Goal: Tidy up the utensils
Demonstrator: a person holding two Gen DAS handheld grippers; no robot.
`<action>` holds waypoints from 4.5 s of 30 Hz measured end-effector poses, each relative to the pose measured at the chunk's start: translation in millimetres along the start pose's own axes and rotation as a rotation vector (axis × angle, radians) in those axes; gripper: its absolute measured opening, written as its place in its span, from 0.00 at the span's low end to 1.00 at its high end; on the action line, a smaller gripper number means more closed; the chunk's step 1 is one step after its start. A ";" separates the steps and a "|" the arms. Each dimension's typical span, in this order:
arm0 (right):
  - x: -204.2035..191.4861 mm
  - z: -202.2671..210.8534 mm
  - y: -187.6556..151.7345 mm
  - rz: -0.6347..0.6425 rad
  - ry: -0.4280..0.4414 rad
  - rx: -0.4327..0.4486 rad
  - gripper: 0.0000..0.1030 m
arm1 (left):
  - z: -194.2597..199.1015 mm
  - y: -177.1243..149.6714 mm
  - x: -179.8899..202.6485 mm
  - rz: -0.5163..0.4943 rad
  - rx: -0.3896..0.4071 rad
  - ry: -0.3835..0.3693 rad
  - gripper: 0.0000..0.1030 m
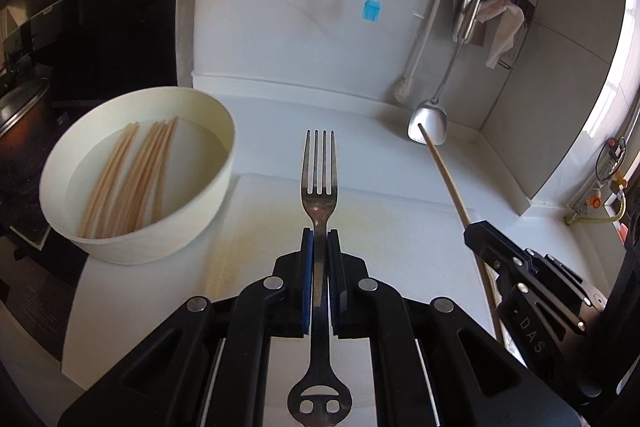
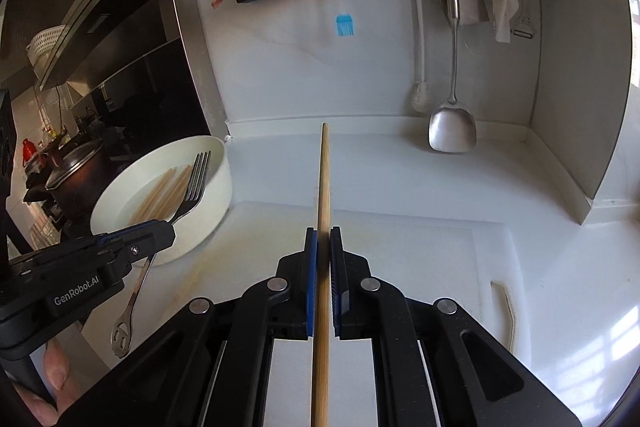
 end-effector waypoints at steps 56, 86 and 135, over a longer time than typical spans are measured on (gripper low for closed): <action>-201.7 -293.4 67.5 -0.119 0.105 -0.521 0.06 | -151.0 94.4 -269.4 0.096 -0.334 0.138 0.08; -201.7 -244.4 85.7 -0.053 0.092 -0.465 0.42 | -103.0 103.0 -271.2 0.132 -0.282 0.283 0.90; -215.4 -159.0 109.8 0.014 0.051 -0.423 0.64 | -23.5 123.7 -248.7 0.155 -0.239 0.356 0.94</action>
Point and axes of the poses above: each gripper's, at about its wrist camera, not at the fingertips, and z roughly against the way its jaws point, x to its right, y to its top, the point moved 1 cm from there along -z, roughly the way its jaws point, and after that the axes turned 2 degrees about y, right-handed, at the moved point
